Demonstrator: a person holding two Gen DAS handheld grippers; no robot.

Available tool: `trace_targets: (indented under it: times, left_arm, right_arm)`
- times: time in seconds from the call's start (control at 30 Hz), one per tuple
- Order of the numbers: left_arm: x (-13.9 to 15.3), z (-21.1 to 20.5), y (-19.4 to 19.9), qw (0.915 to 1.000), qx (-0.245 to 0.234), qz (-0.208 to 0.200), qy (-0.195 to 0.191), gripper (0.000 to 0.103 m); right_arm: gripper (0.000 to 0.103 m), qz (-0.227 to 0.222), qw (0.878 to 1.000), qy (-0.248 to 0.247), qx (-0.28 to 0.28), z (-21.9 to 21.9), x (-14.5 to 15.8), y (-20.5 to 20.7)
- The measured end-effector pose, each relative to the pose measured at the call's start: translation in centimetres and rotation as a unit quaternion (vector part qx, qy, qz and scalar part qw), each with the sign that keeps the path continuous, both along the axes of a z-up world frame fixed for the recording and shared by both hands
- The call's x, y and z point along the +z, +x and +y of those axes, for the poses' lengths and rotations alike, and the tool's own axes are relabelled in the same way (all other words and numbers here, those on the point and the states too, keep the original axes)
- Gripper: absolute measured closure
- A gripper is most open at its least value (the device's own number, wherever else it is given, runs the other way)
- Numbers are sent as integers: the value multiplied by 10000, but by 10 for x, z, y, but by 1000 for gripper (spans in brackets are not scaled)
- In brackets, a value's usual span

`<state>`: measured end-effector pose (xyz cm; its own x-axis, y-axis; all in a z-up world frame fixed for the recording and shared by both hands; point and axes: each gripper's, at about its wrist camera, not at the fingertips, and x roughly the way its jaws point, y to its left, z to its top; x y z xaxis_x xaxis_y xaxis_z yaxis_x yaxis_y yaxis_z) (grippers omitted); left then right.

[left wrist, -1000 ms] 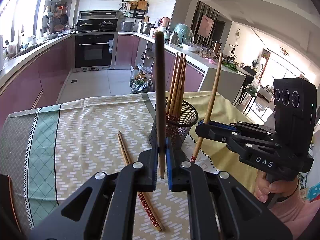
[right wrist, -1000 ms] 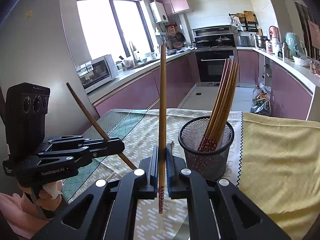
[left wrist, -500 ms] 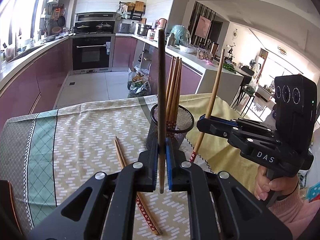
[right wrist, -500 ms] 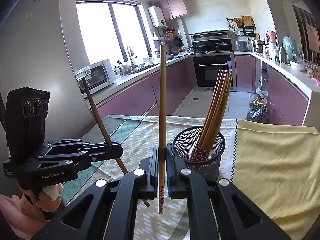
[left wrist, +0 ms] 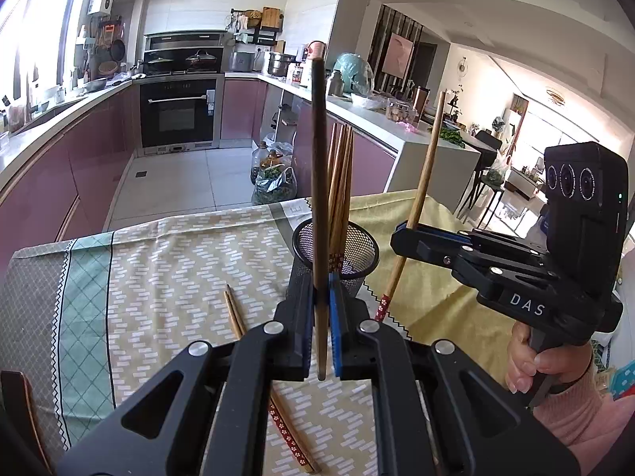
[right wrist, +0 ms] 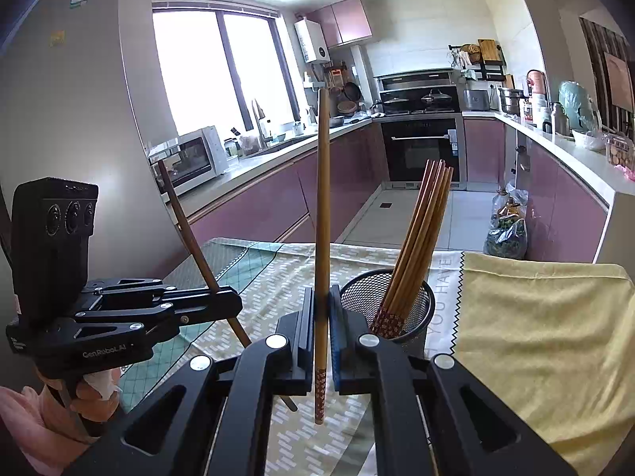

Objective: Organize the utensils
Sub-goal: 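Lower the right gripper's chopstick into the mesh cup while the left gripper lowers its chopstick in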

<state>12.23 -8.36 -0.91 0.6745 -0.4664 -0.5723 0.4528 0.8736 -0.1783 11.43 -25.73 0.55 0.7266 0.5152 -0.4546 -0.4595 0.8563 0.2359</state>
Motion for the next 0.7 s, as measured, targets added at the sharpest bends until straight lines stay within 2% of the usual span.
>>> trace_targets:
  times: [0.23,0.7]
  left_arm:
    - [10,1,0,9999,-20,-111,-30,95]
    - [48,-7,2,9986,-41,-517,-144,95]
  right_arm:
    - [97,-89,9999,39,-45,-4,7,4]
    - [97,-266,9995,142,-117,-10,25,20]
